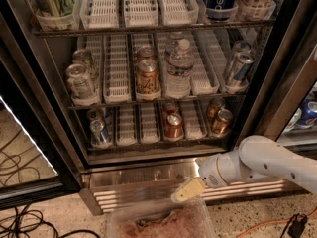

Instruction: Pick coke can from bottom shelf of fridge

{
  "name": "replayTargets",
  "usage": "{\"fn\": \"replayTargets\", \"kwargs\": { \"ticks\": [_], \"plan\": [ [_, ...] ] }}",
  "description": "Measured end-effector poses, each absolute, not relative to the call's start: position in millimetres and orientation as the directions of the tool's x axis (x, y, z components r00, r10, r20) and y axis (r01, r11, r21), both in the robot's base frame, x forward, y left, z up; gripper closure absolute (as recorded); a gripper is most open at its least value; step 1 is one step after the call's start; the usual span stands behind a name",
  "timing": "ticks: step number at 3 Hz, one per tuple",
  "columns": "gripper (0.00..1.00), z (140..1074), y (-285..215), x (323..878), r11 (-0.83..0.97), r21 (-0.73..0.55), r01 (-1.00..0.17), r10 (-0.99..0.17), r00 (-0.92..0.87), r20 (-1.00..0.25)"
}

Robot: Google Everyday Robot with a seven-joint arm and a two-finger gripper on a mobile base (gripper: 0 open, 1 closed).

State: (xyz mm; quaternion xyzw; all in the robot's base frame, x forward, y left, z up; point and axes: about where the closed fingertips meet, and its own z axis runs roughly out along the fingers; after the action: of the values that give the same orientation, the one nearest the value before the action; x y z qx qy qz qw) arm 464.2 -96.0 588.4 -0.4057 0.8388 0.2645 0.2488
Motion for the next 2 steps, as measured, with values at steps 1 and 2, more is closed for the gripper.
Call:
{"fn": "replayTargets", "kwargs": {
  "ticks": [1, 2],
  "plan": [
    [0.00, 597.1, -98.6, 483.2, 0.530, 0.236, -0.814, -0.483, -0.519, -0.706],
    [0.00, 610.5, -102.8, 511.7, 0.562, 0.188, -0.806, -0.380, -0.453, -0.806]
  ]
}}
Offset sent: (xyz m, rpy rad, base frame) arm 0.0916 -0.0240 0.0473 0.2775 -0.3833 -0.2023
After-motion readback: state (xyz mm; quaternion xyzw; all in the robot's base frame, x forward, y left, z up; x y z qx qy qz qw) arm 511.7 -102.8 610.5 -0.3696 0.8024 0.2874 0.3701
